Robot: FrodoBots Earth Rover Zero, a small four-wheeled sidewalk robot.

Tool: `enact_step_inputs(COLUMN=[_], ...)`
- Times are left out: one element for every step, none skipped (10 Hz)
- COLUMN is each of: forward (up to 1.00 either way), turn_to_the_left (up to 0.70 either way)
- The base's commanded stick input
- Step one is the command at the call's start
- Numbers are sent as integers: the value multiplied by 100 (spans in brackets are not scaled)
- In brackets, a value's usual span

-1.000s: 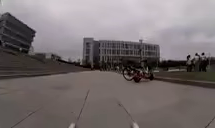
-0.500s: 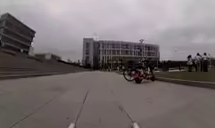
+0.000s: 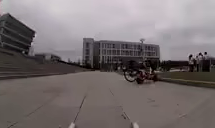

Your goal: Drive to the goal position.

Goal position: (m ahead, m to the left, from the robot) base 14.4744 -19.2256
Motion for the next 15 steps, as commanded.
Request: enact_step_inputs(forward=[45, 45, 45, 45, 45, 45, 45, 45, 45, 45, 45, 45, 45, 45, 45], turn_to_the_left=[0, 0, 0, 0, 0, 0, 0, 0, 0, 0, 0, 0, 0, 0, 8])
